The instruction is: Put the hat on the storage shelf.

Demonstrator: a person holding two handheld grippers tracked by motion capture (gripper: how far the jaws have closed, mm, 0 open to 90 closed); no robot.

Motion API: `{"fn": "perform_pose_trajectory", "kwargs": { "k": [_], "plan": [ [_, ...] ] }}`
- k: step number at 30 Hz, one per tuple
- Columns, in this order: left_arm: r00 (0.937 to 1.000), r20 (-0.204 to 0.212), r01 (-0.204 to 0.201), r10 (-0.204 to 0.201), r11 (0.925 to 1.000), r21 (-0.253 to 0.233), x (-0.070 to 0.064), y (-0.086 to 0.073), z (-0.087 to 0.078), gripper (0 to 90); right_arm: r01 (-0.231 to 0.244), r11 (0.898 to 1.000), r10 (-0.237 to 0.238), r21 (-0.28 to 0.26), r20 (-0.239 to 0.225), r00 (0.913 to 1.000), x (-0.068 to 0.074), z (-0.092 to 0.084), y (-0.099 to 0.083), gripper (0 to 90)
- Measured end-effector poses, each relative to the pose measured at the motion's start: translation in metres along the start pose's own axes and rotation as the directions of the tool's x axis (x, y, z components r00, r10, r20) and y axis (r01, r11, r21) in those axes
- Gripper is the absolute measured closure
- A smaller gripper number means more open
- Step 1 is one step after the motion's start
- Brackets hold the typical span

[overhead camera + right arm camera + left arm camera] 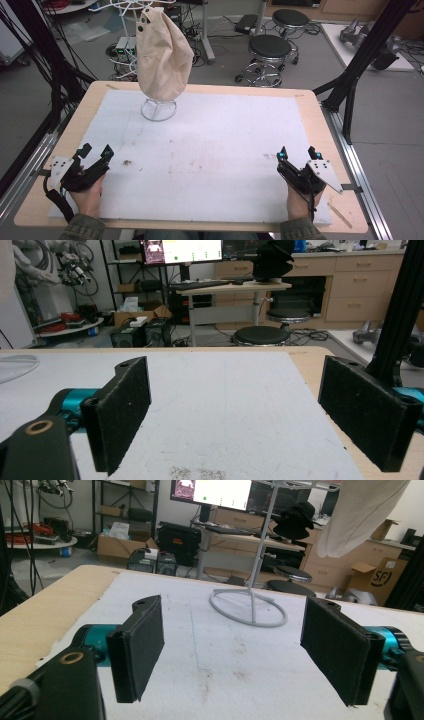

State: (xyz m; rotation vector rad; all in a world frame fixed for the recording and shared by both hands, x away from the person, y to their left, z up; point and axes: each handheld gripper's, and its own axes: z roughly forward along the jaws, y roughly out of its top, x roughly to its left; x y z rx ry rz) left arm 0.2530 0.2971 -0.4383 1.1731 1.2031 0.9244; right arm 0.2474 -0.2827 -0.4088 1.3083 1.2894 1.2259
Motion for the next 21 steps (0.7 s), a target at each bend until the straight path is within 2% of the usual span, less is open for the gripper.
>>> {"fn": "perform_pose_trajectory", "kwargs": {
  "k": [11, 21],
  "plan": [
    [1.0000, 0.005, 0.004, -0.004, 1.0000, 0.002, 0.0003, 0.0000, -0.0015, 25.5, 0.004, 1.000, -0.004, -0.008, 0.001, 1.0000, 0.0007, -0.0006, 0.0002, 12.7],
    [1.0000, 0.001, 0.004, -0.004, 1.0000, 0.002, 0.0018, -0.0001, -0.0024, 25.5, 0.007, 1.000, -0.007, 0.007, -0.008, 0.9999, 0.0020, 0.0010, -0.0007, 12.7]
  ]
}}
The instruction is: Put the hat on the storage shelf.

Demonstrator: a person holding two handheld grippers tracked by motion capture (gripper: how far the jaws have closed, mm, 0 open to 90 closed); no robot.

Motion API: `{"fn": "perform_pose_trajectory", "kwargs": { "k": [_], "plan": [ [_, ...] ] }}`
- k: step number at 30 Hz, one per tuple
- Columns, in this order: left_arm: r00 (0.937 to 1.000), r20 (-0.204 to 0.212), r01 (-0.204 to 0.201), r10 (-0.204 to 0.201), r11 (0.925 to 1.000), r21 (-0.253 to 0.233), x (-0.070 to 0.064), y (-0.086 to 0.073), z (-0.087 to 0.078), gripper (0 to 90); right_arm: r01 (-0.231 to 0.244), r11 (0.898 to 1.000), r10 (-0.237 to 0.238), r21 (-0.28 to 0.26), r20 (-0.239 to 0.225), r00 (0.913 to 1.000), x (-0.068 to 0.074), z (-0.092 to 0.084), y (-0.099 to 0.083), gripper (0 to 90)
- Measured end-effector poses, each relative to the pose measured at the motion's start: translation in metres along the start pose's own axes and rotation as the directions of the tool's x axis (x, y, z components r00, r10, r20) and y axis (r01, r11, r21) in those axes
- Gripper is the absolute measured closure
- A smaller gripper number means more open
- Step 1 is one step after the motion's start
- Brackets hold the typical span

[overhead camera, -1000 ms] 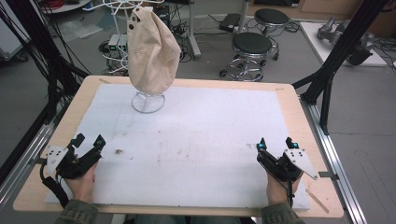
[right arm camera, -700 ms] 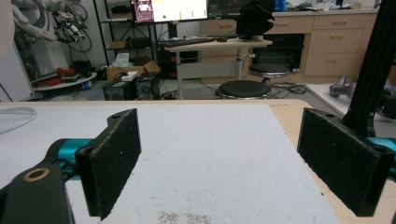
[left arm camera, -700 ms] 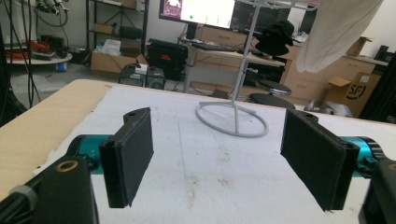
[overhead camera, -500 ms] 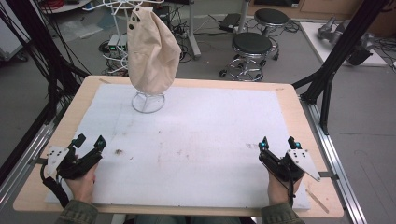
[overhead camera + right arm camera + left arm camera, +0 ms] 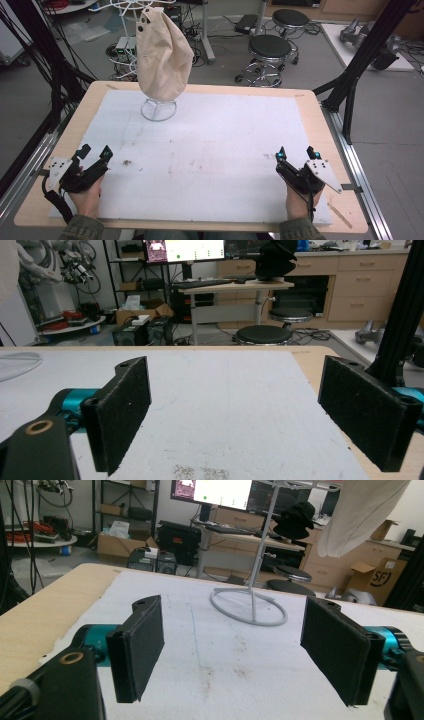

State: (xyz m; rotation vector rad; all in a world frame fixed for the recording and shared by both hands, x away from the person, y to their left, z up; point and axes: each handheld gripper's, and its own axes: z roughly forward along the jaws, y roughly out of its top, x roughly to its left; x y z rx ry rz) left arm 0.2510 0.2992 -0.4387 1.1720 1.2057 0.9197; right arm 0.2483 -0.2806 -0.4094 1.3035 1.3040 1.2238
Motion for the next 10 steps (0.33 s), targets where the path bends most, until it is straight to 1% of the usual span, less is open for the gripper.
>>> {"fn": "perform_pose_trajectory", "kwargs": {
  "k": [6, 8, 10],
  "plan": [
    [1.0000, 0.005, -0.001, 0.001, 1.0000, 0.001, -0.0001, -0.0004, 0.0001, 25.3, -0.001, 1.000, 0.001, 0.004, -0.002, 1.0000, 0.0000, 0.0000, -0.0001, 12.7],
    [1.0000, 0.005, -0.002, 0.002, 1.0000, 0.002, 0.0003, -0.0004, 0.0000, 25.2, 0.009, 1.000, -0.009, -0.002, -0.002, 1.0000, 0.0006, -0.0004, 0.0000, 12.7],
    [1.0000, 0.004, 0.000, 0.000, 1.0000, 0.003, 0.0009, -0.0004, 0.0000, 25.2, 0.005, 1.000, -0.005, 0.000, -0.004, 1.0000, 0.0010, -0.0005, -0.0001, 12.7]
  ]
}}
